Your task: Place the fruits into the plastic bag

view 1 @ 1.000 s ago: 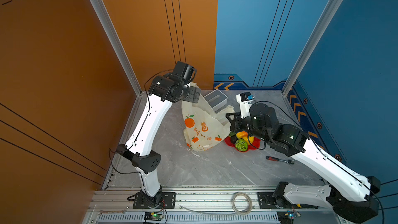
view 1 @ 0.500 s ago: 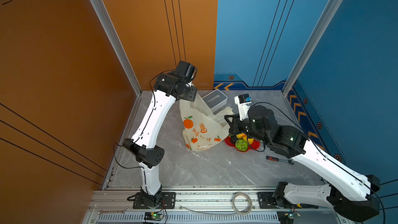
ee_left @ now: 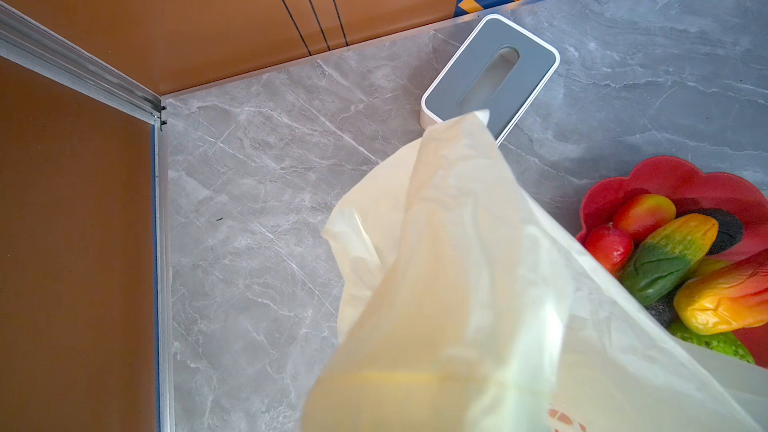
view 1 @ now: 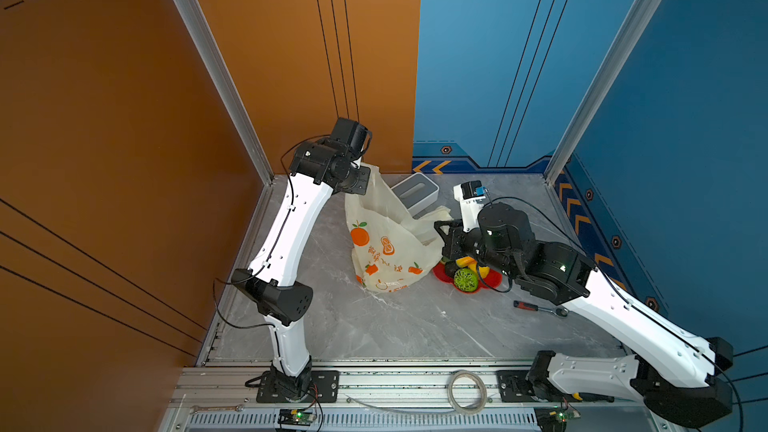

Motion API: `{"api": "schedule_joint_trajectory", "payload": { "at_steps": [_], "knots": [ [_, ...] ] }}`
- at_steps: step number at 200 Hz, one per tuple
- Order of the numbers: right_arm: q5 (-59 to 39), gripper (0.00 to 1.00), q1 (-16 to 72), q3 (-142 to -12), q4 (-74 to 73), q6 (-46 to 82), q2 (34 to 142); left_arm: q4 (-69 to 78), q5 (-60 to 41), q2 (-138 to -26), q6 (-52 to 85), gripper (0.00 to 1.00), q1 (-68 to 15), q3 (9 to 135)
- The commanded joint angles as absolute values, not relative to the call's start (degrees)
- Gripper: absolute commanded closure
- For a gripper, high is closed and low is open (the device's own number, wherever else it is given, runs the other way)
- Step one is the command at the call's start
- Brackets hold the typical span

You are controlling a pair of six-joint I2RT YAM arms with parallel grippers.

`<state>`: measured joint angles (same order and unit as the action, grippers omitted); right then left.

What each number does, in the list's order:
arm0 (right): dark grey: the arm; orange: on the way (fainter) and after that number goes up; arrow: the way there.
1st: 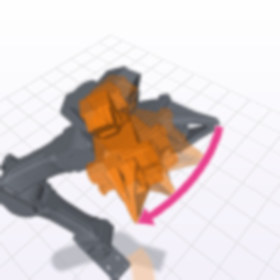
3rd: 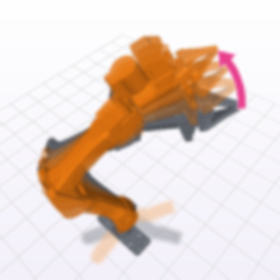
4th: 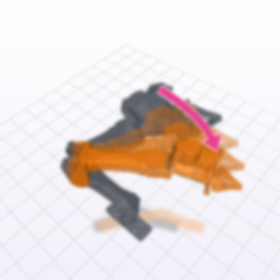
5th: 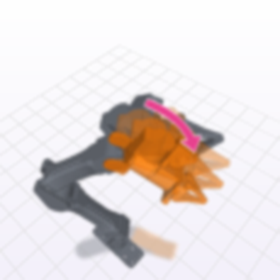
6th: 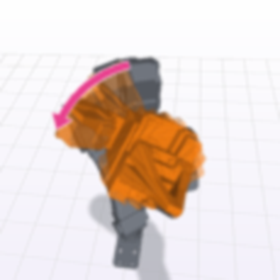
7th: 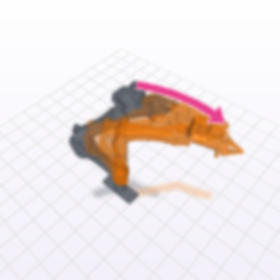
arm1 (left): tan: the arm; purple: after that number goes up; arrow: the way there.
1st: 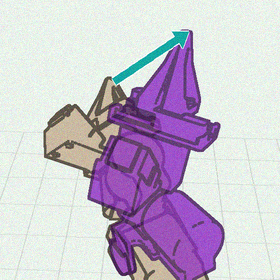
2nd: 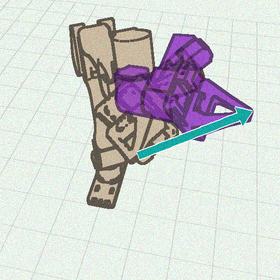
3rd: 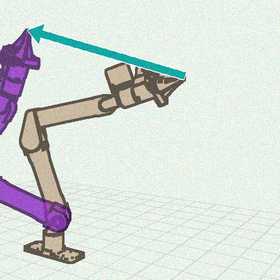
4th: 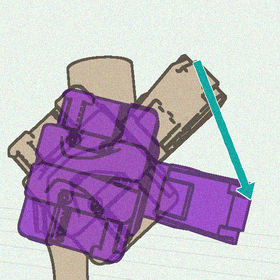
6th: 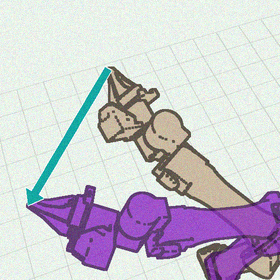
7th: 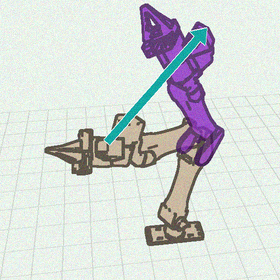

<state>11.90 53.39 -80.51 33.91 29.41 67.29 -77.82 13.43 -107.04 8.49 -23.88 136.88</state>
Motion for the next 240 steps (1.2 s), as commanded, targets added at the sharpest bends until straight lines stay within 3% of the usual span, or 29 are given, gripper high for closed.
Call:
{"api": "schedule_joint_trajectory", "payload": {
  "at_steps": [1,55,137,150,195,218,240],
  "knots": [
    [13.4,1.0,53.7,-80.1,34.7,29.0,66.7,-78.4,11.0,-105.0,10.0,1.0,-23.6,137.6],
    [12.9,1.0,52.8,-81.4,35.2,28.7,66.5,-77.5,8.7,-97.1,13.5,1.0,-23.9,133.1],
    [11.4,1.0,51.8,-81.8,36.2,28.6,65.8,-69.0,5.6,-70.2,21.8,1.0,-26.1,94.8],
    [11.1,1.0,52.2,-81.9,35.7,28.8,65.9,-68.0,5.2,-68.3,22.6,0.8,-25.6,91.7],
    [12.2,1.0,55.2,-82.5,35.2,28.9,66.4,-67.2,7.1,-68.6,23.1,0.34,-25.5,93.3],
    [13.1,1.0,56.8,-82.7,35.1,28.9,66.4,-67.6,9.8,-71.3,21.1,0.23,-24.6,96.8],
    [13.5,1.0,57.6,-82.8,35.1,28.9,66.2,-69.2,11.5,-75.5,19.2,0.21,-23.4,101.3]
  ]
}}
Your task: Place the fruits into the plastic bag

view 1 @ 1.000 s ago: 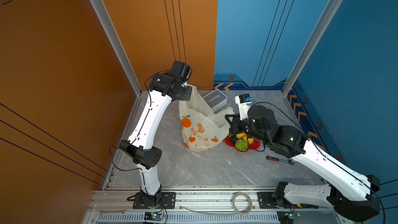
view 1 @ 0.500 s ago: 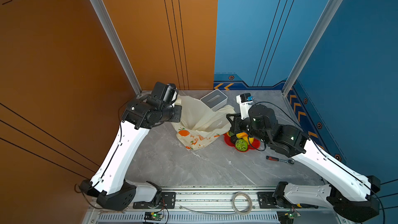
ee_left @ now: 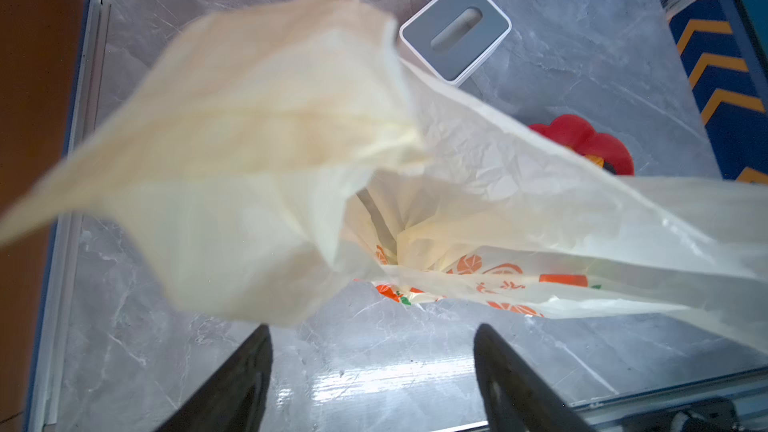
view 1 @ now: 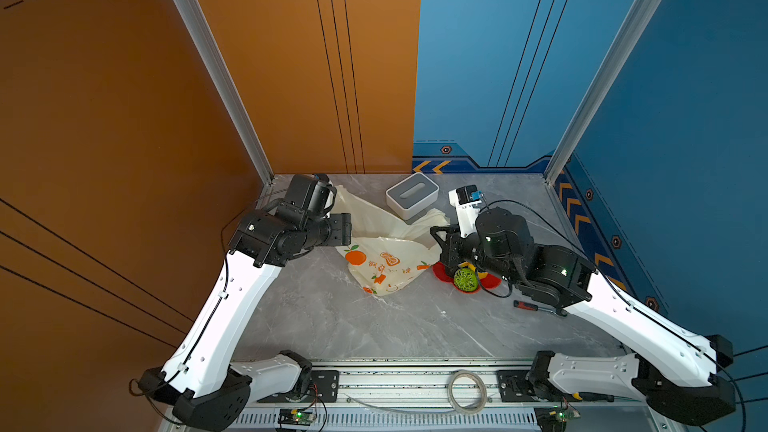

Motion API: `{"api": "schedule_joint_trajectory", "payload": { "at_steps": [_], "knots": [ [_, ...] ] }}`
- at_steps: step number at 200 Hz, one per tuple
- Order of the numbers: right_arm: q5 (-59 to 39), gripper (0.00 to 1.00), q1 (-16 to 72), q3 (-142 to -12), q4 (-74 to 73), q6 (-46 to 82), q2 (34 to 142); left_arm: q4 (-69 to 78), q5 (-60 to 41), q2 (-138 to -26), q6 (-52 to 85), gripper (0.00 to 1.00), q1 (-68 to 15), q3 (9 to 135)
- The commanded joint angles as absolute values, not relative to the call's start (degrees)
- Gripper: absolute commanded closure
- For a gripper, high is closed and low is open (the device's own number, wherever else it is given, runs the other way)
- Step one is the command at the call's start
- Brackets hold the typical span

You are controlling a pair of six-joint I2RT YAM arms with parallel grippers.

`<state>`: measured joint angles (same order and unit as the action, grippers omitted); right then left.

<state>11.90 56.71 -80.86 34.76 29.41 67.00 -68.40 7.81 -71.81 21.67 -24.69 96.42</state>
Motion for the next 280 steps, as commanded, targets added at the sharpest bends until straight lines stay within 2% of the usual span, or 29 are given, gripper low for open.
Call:
{"api": "schedule_joint_trajectory", "payload": {
  "at_steps": [1,65,88,96,125,162,210,280],
  "knots": [
    [13.5,1.0,57.6,-82.8,35.1,28.9,66.2,-69.3,11.7,-75.8,19.0,0.21,-23.4,101.6],
    [13.7,1.0,58.1,-83.0,34.6,29.0,66.3,-71.8,13.9,-88.2,15.2,0.19,-20.5,115.2],
    [13.8,1.0,58.3,-83.1,34.5,28.9,66.6,-72.6,13.8,-92.4,14.2,0.21,-20.3,119.1],
    [13.8,1.0,58.3,-82.9,34.5,28.9,66.7,-72.7,13.7,-93.3,14.0,0.25,-20.3,120.2],
    [14.0,1.0,58.3,-82.9,34.3,28.8,67.1,-73.9,14.1,-96.4,13.3,0.5,-20.4,124.3],
    [14.3,1.0,58.3,-82.8,33.8,28.5,67.5,-75.0,13.4,-97.9,12.9,1.0,-20.0,126.2],
    [11.7,1.0,54.8,-85.8,36.3,28.5,68.2,-75.1,12.7,-90.9,15.1,1.0,-22.5,122.1],
    [7.5,1.0,55.9,-93.5,44.9,30.6,64.4,-75.4,13.3,-70.6,25.0,1.0,-35.8,110.2]
  ]
}}
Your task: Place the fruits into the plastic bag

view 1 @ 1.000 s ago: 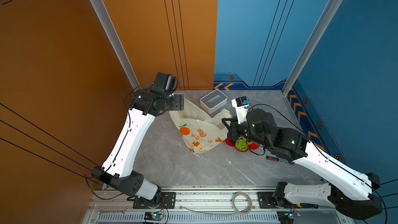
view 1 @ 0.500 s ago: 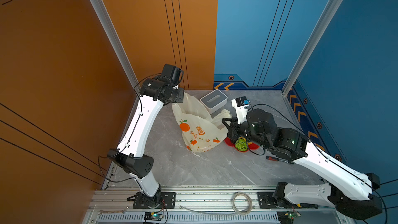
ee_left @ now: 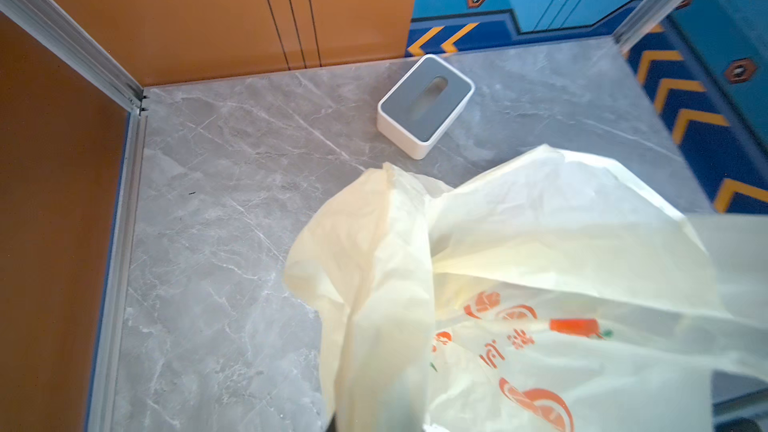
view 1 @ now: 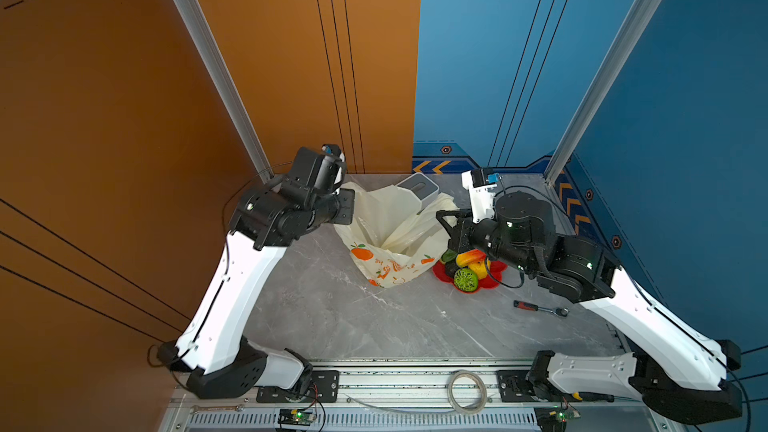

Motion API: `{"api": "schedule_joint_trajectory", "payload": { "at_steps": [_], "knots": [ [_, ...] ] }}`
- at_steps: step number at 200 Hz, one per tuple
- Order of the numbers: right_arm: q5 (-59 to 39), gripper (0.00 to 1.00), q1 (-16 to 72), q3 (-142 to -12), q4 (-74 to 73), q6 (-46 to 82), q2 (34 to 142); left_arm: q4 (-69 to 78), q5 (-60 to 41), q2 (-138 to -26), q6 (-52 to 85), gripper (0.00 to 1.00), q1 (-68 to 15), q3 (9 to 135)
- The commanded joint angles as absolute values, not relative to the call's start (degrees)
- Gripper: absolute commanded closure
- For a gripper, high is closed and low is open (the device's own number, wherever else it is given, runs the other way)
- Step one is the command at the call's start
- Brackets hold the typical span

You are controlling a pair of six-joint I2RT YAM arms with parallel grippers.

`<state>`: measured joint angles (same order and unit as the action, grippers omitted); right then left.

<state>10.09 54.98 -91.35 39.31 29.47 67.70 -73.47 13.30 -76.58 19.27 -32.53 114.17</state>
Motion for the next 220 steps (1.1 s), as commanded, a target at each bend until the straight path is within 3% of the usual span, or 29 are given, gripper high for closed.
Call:
{"api": "schedule_joint_trajectory", "payload": {
  "at_steps": [1,34,62,133,156,190,203,220],
  "knots": [
    [7.4,1.0,55.9,-93.5,45.0,30.7,64.2,-75.5,13.3,-70.4,25.2,1.0,-36.0,110.0],
    [5.4,1.0,55.9,-92.5,45.5,33.1,60.8,-77.3,13.2,-67.7,29.4,1.0,-41.1,109.4],
    [5.2,1.0,53.5,-93.1,45.3,32.8,62.9,-78.7,14.9,-72.1,28.5,1.0,-40.3,114.1],
    [-9.1,1.0,28.9,-100.9,40.7,37.3,83.6,-79.2,5.6,-92.3,24.4,1.0,-19.7,124.4],
    [-9.7,1.0,25.3,-113.0,40.7,37.1,95.6,-80.6,3.8,-102.7,24.3,1.0,-15.0,136.0],
    [-5.6,1.0,25.0,-132.2,39.8,29.9,105.3,-83.6,-3.6,-118.5,26.7,1.0,-13.8,168.2],
    [-3.4,1.0,26.5,-134.4,35.2,25.9,103.4,-79.2,-3.5,-117.3,26.4,1.0,-14.7,171.1],
    [-2.9,1.0,27.8,-132.3,25.9,22.5,98.0,-67.6,-1.0,-108.5,23.4,1.0,-17.2,161.1]
  ]
}}
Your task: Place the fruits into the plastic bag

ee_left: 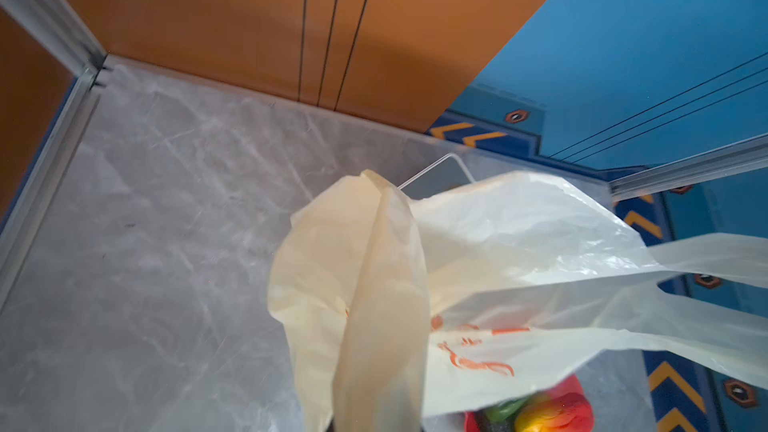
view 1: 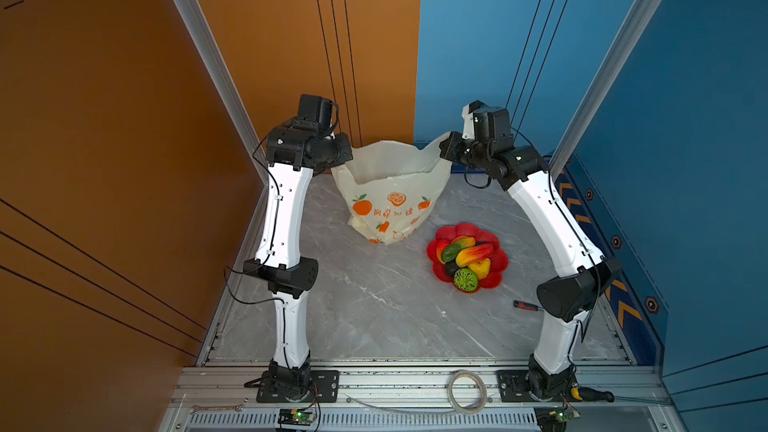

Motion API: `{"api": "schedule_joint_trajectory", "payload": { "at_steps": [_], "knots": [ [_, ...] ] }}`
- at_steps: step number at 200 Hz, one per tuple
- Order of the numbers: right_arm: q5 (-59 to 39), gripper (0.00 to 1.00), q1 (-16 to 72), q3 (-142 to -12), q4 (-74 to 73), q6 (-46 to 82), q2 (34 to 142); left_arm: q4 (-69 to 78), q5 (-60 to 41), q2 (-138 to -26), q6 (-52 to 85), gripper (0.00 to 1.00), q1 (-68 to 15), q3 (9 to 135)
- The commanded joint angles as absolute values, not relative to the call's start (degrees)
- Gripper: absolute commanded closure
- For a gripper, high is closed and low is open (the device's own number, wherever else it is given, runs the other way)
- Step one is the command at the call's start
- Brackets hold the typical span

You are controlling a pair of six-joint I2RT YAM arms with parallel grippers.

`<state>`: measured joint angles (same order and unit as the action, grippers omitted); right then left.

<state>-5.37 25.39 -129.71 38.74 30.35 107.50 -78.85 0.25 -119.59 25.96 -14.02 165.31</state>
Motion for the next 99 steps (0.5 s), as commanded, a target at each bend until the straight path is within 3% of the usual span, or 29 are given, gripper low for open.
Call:
{"api": "schedule_joint_trajectory", "payload": {
  "at_steps": [1,46,71,99],
  "knots": [
    [-2.9,1.0,27.9,-132.0,25.3,22.3,97.6,-66.6,-0.9,-107.9,23.2,1.0,-17.2,160.3],
    [-6.6,1.0,28.6,-106.9,0.1,17.7,79.4,-30.2,12.9,-81.2,4.6,1.0,-33.2,122.9],
    [-2.8,1.0,28.3,-92.1,7.3,18.9,74.8,-29.1,20.9,-73.2,7.1,1.0,-32.1,102.8],
    [-5.2,1.0,31.2,-69.4,12.8,24.9,68.9,-26.9,18.2,-62.0,13.4,1.0,-32.0,75.6]
  ]
}}
